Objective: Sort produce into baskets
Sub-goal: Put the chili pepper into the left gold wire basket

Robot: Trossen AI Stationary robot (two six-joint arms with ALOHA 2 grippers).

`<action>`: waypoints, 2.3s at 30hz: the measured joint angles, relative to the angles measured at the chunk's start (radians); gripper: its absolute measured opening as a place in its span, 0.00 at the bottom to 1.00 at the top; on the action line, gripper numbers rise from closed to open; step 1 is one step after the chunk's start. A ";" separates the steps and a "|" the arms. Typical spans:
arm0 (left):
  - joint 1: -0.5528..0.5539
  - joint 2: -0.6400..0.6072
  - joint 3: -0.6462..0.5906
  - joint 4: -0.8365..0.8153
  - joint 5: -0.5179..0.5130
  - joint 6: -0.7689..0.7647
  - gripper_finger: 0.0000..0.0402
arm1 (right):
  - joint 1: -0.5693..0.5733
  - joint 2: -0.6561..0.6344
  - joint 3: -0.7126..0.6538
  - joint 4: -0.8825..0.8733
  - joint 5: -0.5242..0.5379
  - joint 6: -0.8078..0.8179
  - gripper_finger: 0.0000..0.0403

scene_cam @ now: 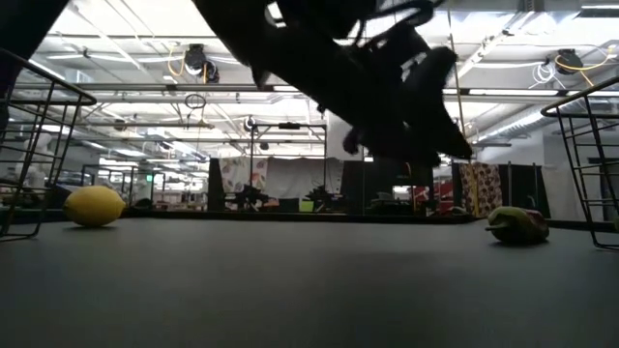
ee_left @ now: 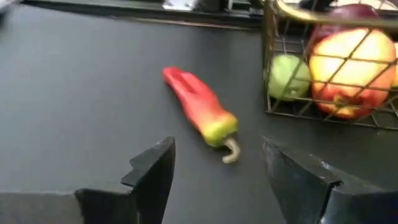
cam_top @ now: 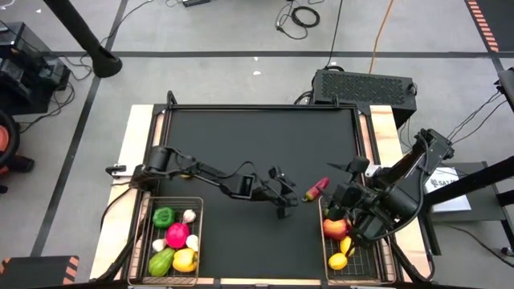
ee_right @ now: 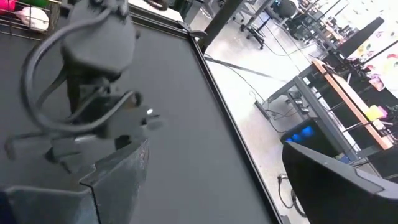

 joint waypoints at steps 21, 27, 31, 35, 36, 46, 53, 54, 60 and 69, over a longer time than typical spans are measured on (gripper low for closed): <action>0.027 0.214 0.132 0.059 0.184 -0.021 0.60 | 0.000 0.000 0.000 -0.001 0.005 -0.003 0.88; 0.036 0.279 0.173 0.070 0.190 -0.012 0.52 | 0.000 0.000 -0.001 -0.003 0.015 -0.003 0.88; 0.037 0.297 0.182 0.099 0.185 -0.011 0.45 | 0.000 0.000 -0.001 -0.003 0.016 -0.003 0.88; 0.039 0.297 0.182 0.094 0.184 -0.010 0.37 | 0.000 0.000 -0.001 -0.003 0.015 -0.005 0.88; 0.039 0.297 0.182 0.094 0.183 -0.007 0.35 | 0.000 0.000 -0.001 -0.003 0.016 -0.006 0.88; 0.039 0.298 0.181 0.098 0.173 0.015 0.12 | 0.000 0.000 -0.001 -0.003 0.016 -0.006 0.88; 0.039 0.288 0.179 0.084 0.189 0.039 0.04 | 0.000 0.000 -0.001 -0.003 0.015 -0.006 0.88; 0.038 0.279 0.179 0.071 0.193 0.039 0.05 | 0.000 0.000 -0.001 -0.003 0.015 -0.006 0.88; 0.035 0.201 0.177 -0.066 0.208 0.042 0.07 | 0.000 0.000 -0.001 -0.003 0.012 -0.006 0.88; 0.002 -0.029 0.177 -0.489 0.208 0.101 0.07 | 0.000 0.000 -0.001 -0.005 0.012 -0.007 0.88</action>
